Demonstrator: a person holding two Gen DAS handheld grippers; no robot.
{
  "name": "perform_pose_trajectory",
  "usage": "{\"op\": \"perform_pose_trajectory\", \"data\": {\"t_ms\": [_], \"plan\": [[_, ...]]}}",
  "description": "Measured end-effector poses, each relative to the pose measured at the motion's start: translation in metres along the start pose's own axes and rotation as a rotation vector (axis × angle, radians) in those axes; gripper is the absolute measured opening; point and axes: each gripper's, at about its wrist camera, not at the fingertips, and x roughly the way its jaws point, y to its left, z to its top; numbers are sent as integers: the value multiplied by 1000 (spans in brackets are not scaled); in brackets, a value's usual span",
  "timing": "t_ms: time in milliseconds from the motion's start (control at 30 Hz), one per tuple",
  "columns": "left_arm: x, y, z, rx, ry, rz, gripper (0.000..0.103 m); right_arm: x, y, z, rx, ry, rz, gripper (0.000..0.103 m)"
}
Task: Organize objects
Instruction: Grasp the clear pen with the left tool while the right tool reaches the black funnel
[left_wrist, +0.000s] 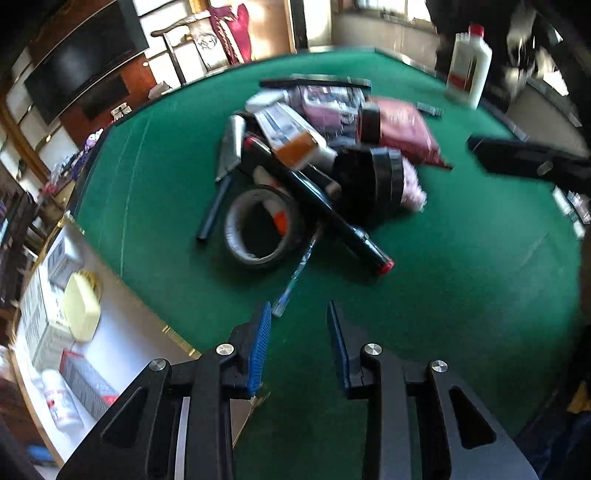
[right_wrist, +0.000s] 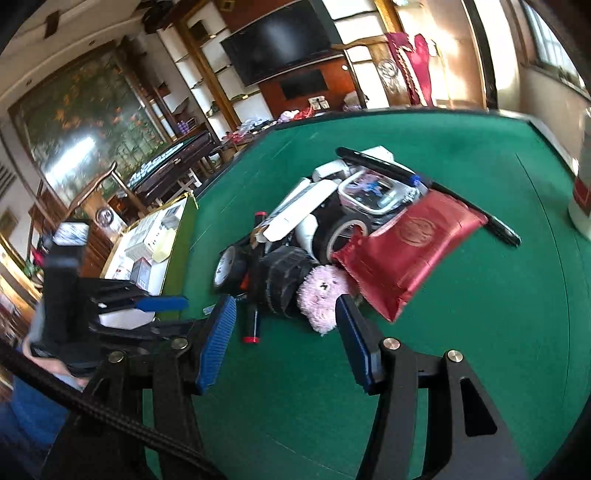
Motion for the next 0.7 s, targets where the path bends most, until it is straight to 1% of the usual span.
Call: {"op": "perform_pose_trajectory", "data": {"t_ms": [133,267,333,367,433,500,567,700], "plan": [[19,-6,10,28,50,57,23,-6,-4,-1,36,-11,29,55],[24,-3,23,16,44,49,22,-7,-10,0,57,-26,33,55],[26,-5,26,-3,31,12,8,-5,-11,-1,61,-24,33,55],[27,-8,26,-9,19,9,7,-4,-12,-1,60,-23,31,55],[23,-18,19,-12,3,21,6,-1,-12,-1,58,-17,22,55],[17,-20,5,-54,-21,-34,6,2,-15,-2,62,-9,14,55],[6,-25,-14,-76,-44,-64,6,5,-16,-3,63,-2,12,55],[-14,-32,-53,-108,-76,-99,6,12,-11,-5,41,9,-10,55]]}}
